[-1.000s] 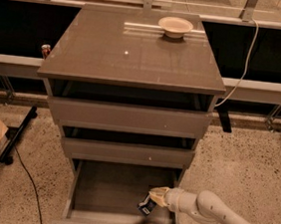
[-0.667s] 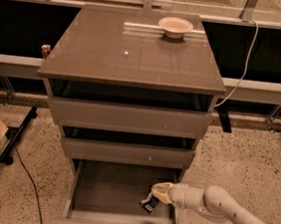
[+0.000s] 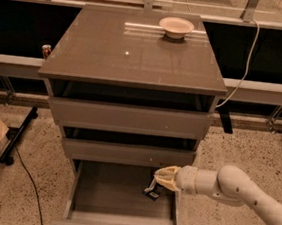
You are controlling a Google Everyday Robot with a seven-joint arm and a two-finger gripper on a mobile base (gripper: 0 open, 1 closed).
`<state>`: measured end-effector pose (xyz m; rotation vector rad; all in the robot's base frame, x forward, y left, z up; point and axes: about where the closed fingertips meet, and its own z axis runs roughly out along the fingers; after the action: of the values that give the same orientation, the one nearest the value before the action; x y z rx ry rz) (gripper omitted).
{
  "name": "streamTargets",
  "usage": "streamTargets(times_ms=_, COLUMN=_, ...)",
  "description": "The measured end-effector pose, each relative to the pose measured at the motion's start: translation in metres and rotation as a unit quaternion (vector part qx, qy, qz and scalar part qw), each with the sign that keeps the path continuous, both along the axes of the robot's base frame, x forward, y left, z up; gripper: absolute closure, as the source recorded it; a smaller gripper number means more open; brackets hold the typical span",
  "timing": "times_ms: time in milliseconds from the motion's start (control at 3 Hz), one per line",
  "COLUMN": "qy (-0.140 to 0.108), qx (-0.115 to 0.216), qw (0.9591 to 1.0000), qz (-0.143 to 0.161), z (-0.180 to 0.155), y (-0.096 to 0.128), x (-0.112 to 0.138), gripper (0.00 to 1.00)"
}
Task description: Pick rxbar blueberry from bottom drawer and place on counter
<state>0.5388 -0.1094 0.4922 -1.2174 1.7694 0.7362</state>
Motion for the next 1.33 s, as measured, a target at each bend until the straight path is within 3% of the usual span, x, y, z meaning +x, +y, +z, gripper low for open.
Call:
streamTargets(times_ms=333, qy=-0.06, qx=-0.023, qw=0.9966, qz=0.052, z=0.093, y=0.015, x=0.007, gripper=1.0)
streamTargets(times_ms=667, qy=-0.11, qx=-0.053, qw=0.9885, qz=0.089, z=0.167, y=0.036, x=0.015, gripper=1.0)
streamTargets(times_ms=1000, qy=-0.165, qx=-0.084, qw=0.9757, qz=0.117, z=0.235, y=0.057, x=0.014, gripper=1.0)
streamTargets(times_ms=1333, qy=-0.231, qx=-0.122, qw=0.9551, qz=0.141, z=0.3, y=0.078, x=0.008, gripper=1.0)
